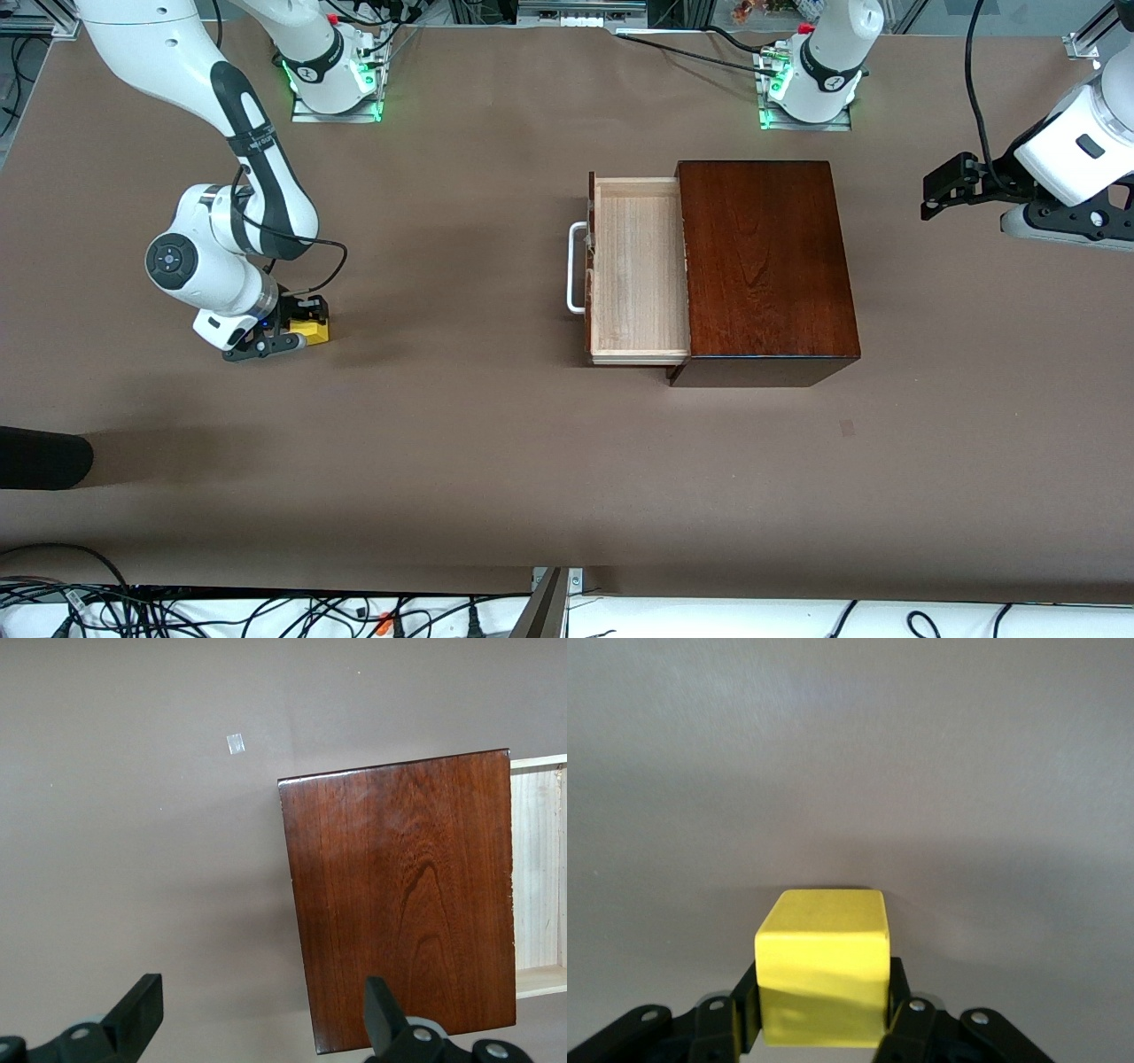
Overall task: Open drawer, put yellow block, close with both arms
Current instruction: 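Grasp the yellow cube with the right gripper and lift it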
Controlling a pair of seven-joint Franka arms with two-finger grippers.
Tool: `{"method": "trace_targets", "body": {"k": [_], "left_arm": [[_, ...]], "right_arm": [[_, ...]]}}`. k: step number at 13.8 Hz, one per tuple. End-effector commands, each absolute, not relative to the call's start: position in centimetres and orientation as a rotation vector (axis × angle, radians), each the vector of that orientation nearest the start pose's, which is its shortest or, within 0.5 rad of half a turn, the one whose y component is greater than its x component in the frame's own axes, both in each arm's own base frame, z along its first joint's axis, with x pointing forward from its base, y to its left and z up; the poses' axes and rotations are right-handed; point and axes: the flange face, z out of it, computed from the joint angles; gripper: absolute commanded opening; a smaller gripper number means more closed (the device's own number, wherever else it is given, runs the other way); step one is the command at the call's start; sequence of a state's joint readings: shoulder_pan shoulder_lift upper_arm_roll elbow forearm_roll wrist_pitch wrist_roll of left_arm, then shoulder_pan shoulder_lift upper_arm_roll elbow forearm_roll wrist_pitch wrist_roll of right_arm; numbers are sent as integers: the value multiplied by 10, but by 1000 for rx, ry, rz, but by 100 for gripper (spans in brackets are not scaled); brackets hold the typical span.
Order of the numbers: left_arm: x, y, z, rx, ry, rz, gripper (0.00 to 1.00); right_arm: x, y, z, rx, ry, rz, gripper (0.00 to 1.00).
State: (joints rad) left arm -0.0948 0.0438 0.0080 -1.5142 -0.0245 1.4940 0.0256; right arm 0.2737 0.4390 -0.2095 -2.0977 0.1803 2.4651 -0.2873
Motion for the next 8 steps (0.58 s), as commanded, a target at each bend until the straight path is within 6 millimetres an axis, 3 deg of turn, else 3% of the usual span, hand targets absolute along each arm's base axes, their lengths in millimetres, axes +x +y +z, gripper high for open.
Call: {"method": "trace_targets", "body": {"k": [1, 3, 6, 8], "left_arm": [[555, -50, 635, -3142, 191, 49, 100], [556, -50, 634, -3149, 195, 44, 100], [561, -49, 633, -3151, 204, 20, 100], [561, -51, 633, -3154, 210, 18, 100]], "right_arm": [[594, 44, 246, -3063, -429, 39, 26], [612, 58, 275, -3037, -477, 78, 27], [637, 81, 335, -3014, -560, 123, 27], [643, 107, 370, -3004, -629, 170, 27]]}}
